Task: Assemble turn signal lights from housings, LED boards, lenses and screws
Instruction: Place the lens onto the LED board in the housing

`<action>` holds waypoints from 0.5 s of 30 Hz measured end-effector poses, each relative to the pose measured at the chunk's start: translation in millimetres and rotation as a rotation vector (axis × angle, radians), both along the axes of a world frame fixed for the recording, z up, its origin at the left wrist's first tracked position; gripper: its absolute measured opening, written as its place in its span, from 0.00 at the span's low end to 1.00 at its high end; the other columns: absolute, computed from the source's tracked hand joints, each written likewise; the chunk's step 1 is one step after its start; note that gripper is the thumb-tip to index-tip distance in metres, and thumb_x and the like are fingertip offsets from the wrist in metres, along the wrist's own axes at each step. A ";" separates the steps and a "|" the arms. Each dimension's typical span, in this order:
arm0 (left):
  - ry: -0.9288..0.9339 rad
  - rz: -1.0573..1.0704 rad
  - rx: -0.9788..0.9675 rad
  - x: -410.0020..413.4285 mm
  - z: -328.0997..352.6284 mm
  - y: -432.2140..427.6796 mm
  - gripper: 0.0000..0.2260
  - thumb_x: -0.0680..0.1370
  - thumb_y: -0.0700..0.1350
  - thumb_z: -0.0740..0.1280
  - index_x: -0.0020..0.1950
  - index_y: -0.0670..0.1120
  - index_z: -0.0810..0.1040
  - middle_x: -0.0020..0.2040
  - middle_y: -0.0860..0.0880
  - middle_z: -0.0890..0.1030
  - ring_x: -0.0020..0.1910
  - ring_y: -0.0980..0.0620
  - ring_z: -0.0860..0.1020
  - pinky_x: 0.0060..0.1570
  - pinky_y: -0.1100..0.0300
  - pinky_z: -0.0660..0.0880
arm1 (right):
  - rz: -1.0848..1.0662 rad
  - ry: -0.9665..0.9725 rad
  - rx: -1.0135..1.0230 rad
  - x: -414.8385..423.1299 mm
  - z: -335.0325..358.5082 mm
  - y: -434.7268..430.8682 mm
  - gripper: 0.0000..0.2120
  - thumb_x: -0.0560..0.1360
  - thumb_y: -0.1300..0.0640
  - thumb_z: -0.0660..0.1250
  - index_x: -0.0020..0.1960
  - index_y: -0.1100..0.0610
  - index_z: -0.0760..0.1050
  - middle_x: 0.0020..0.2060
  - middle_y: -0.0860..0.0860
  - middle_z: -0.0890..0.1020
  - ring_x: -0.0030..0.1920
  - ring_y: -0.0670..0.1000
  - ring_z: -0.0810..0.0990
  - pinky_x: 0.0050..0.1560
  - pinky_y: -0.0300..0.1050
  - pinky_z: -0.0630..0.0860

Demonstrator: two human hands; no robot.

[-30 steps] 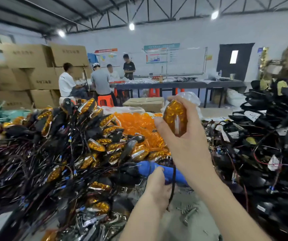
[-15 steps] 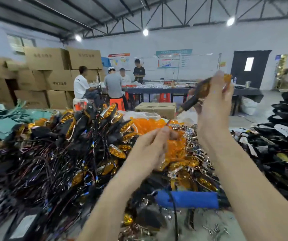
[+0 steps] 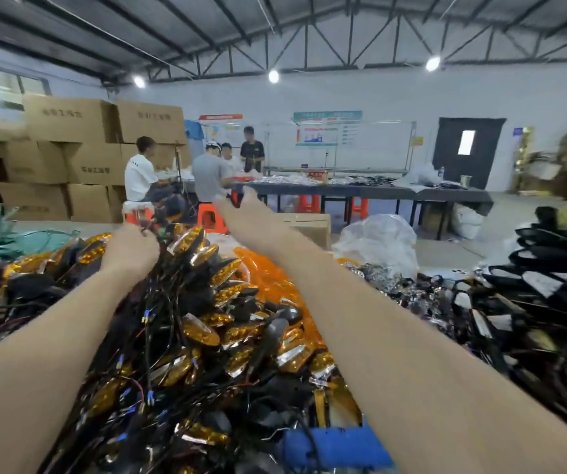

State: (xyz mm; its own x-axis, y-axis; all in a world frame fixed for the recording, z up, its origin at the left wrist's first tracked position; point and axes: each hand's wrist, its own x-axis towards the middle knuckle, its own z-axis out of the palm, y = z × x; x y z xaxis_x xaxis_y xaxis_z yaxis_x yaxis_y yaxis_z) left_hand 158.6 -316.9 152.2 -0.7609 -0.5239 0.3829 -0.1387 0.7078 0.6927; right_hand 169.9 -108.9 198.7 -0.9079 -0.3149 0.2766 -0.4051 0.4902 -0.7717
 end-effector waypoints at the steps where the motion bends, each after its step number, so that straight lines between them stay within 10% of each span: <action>1: -0.081 0.038 -0.041 -6.9 -12.7 -9.0 0.13 0.82 0.39 0.58 0.54 0.31 0.77 0.55 0.29 0.79 0.56 0.31 0.77 0.55 0.46 0.73 | 0.004 0.003 0.068 -0.2 -23.9 11.7 0.36 0.85 0.40 0.55 0.84 0.56 0.45 0.82 0.59 0.56 0.78 0.63 0.61 0.73 0.57 0.62; 5: -0.139 0.097 -0.097 -19.8 -33.5 -14.0 0.14 0.81 0.43 0.58 0.58 0.34 0.76 0.59 0.28 0.77 0.59 0.28 0.75 0.60 0.42 0.71 | -0.057 -0.049 0.232 -10.5 -106.6 80.1 0.32 0.86 0.44 0.56 0.84 0.53 0.46 0.82 0.59 0.52 0.75 0.65 0.66 0.71 0.58 0.66; 10: -0.147 0.175 -0.188 -32.8 -38.2 -7.1 0.16 0.80 0.47 0.60 0.61 0.37 0.73 0.57 0.30 0.78 0.55 0.28 0.77 0.58 0.37 0.75 | -0.215 -0.063 0.145 -4.4 -154.6 148.1 0.28 0.86 0.45 0.56 0.82 0.49 0.52 0.79 0.53 0.59 0.37 0.45 0.77 0.36 0.34 0.73; 15: -0.191 0.204 -0.304 -41.2 -53.3 10.0 0.18 0.78 0.47 0.62 0.61 0.35 0.73 0.59 0.30 0.73 0.56 0.26 0.73 0.56 0.33 0.73 | -0.344 -0.079 0.029 14.8 -185.8 201.2 0.25 0.85 0.49 0.58 0.81 0.47 0.57 0.75 0.51 0.66 0.37 0.43 0.78 0.34 0.37 0.77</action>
State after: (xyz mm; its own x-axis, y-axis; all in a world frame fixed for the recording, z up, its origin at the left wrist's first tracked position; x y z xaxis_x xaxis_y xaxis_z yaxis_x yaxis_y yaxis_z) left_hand 117.4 -306.9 98.9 -0.7253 -0.5565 0.4053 -0.4036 0.8207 0.4045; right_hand 184.7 92.3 12.9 -0.9805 0.0067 0.1965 -0.1517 0.6101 -0.7777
